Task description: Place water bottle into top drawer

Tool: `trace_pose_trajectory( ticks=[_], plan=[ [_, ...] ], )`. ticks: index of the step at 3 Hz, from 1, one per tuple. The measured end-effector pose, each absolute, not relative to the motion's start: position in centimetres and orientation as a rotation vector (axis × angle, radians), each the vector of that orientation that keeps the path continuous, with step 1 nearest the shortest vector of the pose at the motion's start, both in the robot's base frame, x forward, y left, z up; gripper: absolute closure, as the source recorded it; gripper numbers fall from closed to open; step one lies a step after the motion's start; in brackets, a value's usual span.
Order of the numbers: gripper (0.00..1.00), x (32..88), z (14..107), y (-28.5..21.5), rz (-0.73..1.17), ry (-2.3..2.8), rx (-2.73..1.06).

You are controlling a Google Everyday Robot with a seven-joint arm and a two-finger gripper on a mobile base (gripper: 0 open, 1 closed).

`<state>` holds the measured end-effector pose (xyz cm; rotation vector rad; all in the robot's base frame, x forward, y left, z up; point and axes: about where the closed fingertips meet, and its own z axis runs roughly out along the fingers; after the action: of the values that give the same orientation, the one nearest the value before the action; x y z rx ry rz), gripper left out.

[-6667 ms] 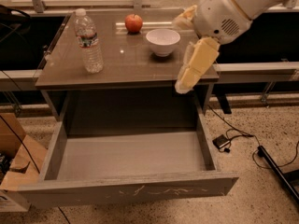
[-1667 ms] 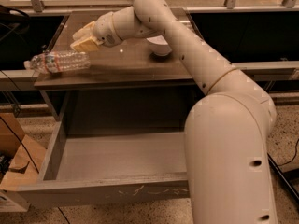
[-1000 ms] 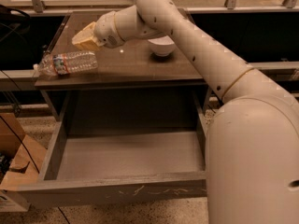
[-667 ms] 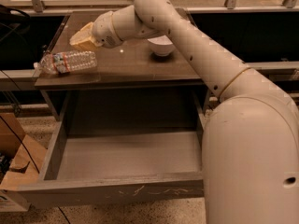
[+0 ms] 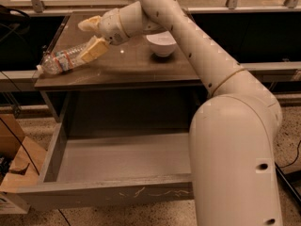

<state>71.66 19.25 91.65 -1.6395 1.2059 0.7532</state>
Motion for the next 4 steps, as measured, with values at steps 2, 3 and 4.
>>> trace_pose_trajectory(
  ticks=[2, 3, 4],
  plan=[
    [0.00, 73.2, 91.2, 21.1, 0.766, 1.148, -1.686],
    [0.00, 74.0, 89.1, 23.6, 0.786, 1.173, -1.740],
    [0.00, 74.5, 87.0, 25.0, 0.803, 1.219, -1.776]
  ],
)
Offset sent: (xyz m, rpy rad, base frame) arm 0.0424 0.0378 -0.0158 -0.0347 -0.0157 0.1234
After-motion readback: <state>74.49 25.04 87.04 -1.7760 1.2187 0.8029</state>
